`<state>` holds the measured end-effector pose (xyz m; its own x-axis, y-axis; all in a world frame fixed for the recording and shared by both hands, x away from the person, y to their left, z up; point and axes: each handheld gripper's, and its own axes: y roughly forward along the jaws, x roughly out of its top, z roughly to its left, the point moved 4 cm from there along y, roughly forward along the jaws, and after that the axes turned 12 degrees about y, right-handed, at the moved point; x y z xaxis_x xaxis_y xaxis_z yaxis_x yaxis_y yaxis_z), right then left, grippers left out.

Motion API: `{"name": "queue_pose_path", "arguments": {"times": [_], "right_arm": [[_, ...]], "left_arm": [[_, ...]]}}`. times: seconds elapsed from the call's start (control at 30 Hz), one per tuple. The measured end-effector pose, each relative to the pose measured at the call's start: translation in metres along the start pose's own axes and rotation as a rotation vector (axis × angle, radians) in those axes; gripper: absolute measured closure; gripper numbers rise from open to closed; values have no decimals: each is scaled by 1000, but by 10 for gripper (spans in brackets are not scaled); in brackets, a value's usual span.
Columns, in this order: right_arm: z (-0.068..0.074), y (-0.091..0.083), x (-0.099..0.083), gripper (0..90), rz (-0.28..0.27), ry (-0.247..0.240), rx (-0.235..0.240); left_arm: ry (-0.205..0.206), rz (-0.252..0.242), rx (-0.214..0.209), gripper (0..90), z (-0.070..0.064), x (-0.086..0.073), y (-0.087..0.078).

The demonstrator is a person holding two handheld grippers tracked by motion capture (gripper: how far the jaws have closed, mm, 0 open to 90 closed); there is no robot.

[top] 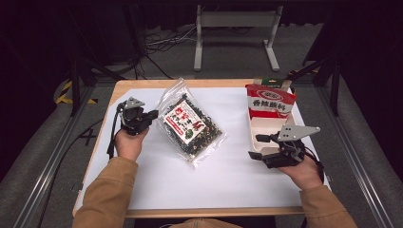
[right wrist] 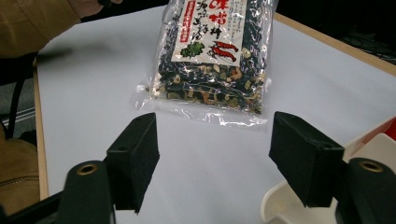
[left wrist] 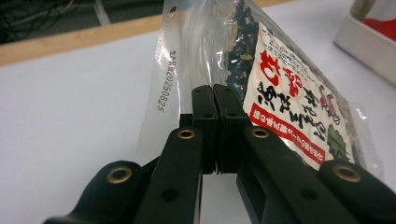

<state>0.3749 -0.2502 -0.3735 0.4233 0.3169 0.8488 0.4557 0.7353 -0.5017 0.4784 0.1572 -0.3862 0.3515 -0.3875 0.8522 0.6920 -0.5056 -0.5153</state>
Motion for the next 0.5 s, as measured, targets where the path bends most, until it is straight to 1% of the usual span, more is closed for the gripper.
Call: {"name": "queue_pose_path", "arguments": {"times": [0.07, 0.1, 0.23, 0.3, 0.33, 0.37, 0.4, 0.5], "right_arm": [[2, 1, 0, 352, 2, -16, -5], [3, 1, 1, 353, 4, -19, -5], [5, 3, 2, 356, 3, -27, -4], [6, 3, 2, 360, 1, -30, -4], [7, 3, 2, 362, 1, -31, -4], [7, 3, 2, 362, 1, -31, -4], [7, 3, 3, 365, -3, -33, -4], [8, 3, 4, 367, -7, -35, -3]], "left_arm": [[29, -28, 0, 891, -7, 7, -8], [54, -42, 9, 891, -10, 10, -12], [106, -98, 12, 891, -24, 22, -26], [124, -114, 11, 891, -29, 25, -30], [147, -129, 11, 891, -34, 29, -35], [147, -129, 11, 891, -34, 29, -35], [165, -141, 13, 891, -38, 32, -38], [204, -157, 12, 891, -46, 37, -45]]}}
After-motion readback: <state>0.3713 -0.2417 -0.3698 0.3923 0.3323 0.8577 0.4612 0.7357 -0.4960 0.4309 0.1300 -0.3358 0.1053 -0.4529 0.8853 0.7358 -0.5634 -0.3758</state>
